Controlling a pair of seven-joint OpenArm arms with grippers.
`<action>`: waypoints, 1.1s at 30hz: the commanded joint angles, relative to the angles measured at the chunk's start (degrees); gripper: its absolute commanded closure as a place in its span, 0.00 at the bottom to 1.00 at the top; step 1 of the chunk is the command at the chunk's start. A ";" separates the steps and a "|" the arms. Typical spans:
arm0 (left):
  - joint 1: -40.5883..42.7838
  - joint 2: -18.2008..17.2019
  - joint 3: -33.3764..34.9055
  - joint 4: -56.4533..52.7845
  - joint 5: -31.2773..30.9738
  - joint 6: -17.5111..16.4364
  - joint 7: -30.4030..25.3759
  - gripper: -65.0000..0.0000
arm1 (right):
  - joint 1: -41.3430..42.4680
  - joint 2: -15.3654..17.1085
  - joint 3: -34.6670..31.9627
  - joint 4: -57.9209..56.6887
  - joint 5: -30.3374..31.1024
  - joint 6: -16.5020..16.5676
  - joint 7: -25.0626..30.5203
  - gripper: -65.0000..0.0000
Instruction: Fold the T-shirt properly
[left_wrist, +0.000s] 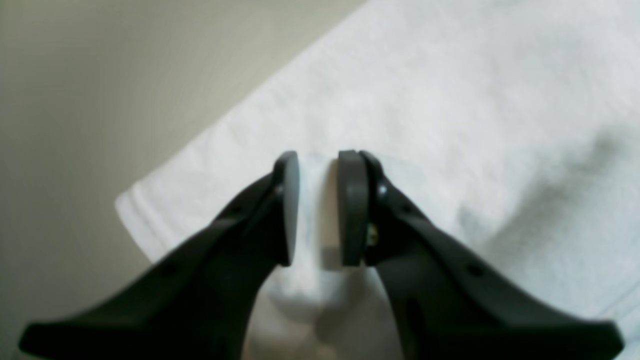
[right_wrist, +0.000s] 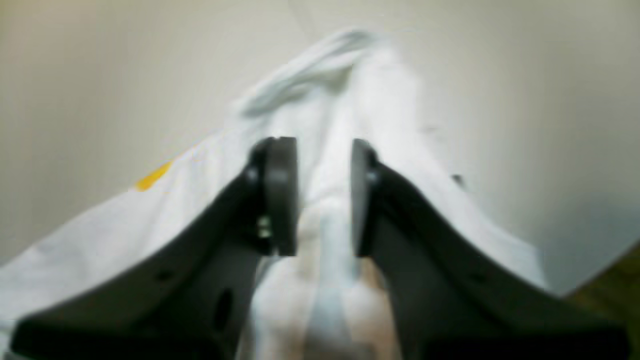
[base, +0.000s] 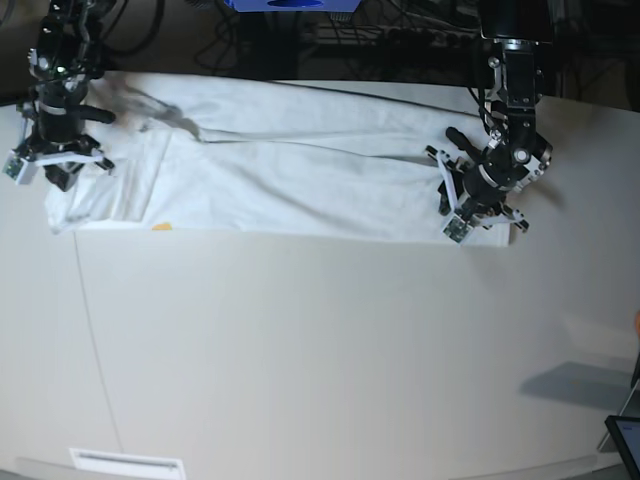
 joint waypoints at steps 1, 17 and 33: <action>2.57 -0.47 0.44 -1.72 2.29 -2.90 8.39 0.78 | -0.06 0.25 0.40 0.86 0.20 0.22 1.03 0.99; 3.09 -0.21 -1.15 -1.81 2.03 -2.90 8.39 0.78 | 6.10 0.43 0.93 -8.64 0.37 4.26 -6.88 1.00; -3.06 1.38 -8.18 -11.39 2.65 -2.90 8.39 0.78 | 19.99 5.35 0.31 -21.82 0.11 4.35 -10.49 1.00</action>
